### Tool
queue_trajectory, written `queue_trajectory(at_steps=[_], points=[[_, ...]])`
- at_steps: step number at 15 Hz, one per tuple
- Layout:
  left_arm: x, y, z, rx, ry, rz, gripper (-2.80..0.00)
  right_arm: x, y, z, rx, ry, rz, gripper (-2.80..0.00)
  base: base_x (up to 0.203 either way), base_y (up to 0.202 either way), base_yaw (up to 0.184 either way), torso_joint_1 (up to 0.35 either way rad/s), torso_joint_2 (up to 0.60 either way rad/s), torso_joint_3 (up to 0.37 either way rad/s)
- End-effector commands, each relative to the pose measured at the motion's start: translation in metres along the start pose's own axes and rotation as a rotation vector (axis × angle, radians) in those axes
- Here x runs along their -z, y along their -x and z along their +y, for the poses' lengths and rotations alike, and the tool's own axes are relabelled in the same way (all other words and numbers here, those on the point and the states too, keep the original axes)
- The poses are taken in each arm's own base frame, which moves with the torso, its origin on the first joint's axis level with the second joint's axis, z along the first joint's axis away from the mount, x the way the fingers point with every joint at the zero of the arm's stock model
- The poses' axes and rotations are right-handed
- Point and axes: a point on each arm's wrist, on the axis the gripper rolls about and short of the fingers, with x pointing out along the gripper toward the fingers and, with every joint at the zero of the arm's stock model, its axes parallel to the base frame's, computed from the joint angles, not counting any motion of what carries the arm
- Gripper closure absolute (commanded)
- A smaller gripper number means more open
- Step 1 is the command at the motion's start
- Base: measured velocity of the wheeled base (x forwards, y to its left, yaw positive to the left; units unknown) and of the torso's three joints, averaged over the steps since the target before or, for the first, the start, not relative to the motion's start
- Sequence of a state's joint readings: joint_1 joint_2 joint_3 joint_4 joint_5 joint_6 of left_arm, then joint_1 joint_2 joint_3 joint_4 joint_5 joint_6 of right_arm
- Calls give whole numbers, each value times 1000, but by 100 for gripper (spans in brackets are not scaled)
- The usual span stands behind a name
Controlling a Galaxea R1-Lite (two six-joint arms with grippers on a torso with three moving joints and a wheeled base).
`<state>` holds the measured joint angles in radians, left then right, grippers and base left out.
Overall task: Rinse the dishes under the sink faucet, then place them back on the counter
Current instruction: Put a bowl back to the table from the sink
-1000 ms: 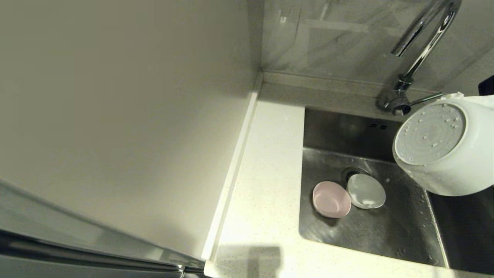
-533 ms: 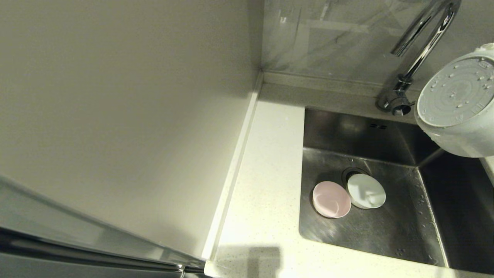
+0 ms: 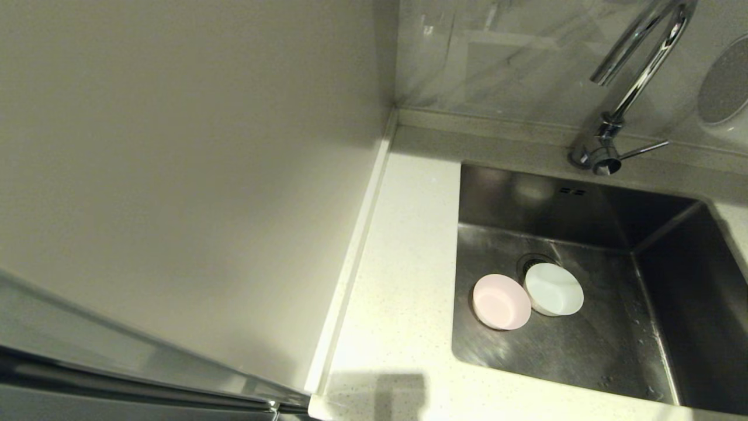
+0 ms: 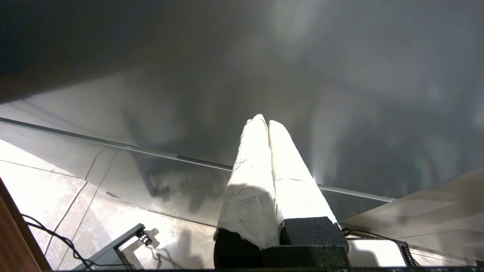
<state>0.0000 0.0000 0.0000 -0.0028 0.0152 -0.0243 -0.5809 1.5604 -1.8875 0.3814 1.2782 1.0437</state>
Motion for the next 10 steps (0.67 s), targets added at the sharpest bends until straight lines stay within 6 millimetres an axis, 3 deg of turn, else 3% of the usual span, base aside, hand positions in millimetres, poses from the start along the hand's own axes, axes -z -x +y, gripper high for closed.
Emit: queue_trajectory(at_steps=[1,2,4,5,7,8,10], points=[[0,0,0,-1,0,-4,0,-7,18,1,49,321,-97,0,0,0,0,0,0,0],[0,0,0,0,0,-3,0,-9,19,-12,127,484,-150,0,0,0,0,0,0,0],[0,0,0,1,0,-3,0,-15,21,-47,495,787,-287,0,0,0,0,0,0,0],[0,0,0,0,0,-3,0,-19,25,-66,801,863,-356,0,0,0,0,0,0,0],[0,0,0,1,-1,-3,0,-23,26,-90,1231,916,-370,0,0,0,0,0,0,0],[0,0,0,1,0,-3,0,-25,21,-102,1376,965,-318,0,0,0,0,0,0,0],[0,0,0,1,0,-3,0,-31,6,-130,1454,1065,-209,0,0,0,0,0,0,0]])
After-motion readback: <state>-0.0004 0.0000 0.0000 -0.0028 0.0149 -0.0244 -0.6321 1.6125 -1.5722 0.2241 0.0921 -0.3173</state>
